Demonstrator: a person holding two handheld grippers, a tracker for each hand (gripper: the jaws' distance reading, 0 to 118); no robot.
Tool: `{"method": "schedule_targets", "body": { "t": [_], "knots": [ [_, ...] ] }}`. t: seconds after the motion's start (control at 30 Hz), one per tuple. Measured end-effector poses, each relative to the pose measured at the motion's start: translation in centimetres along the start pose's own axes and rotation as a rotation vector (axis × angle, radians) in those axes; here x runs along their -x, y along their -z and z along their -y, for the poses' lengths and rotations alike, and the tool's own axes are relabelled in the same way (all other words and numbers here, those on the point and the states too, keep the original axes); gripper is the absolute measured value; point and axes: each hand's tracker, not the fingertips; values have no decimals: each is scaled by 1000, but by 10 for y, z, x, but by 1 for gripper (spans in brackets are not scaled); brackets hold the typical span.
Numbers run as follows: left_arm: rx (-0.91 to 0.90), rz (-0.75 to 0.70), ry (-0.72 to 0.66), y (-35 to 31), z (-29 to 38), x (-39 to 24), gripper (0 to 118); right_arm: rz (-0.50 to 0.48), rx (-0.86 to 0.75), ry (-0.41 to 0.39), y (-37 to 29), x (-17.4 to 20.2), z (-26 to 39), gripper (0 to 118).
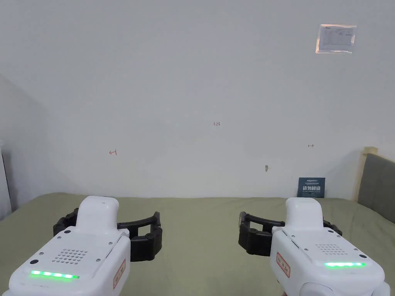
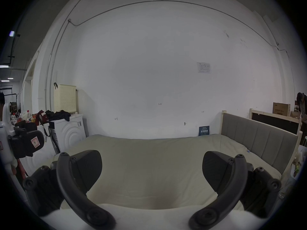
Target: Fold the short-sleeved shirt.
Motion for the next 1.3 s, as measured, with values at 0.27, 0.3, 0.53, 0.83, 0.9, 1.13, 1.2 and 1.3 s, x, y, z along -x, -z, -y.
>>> {"method": "schedule_targets", "body": {
  "t": [0.27,0.3,0.53,0.83,0.9,1.13,1.2,1.3],
  "knots": [
    [-5,3,-4,0,-1,-2,115,7,2,-3,3,-1,-2,118],
    [-5,4,-5,0,-1,-2,115,6,4,-5,3,-1,-3,118],
    [2,10,0,0,2,-4,115,10,9,-24,3,3,1,118],
    [5,9,-5,-1,3,-4,115,15,7,-18,3,3,1,118],
    [4,9,-4,-1,3,-4,115,14,8,-19,3,3,1,118],
    [2,15,-3,-3,2,-7,115,14,5,-23,3,3,1,118],
    [1,17,-2,-3,2,-7,115,14,5,-23,3,3,2,118],
    [2,17,0,-3,2,-7,115,15,5,-24,3,3,2,118]
  ]
}}
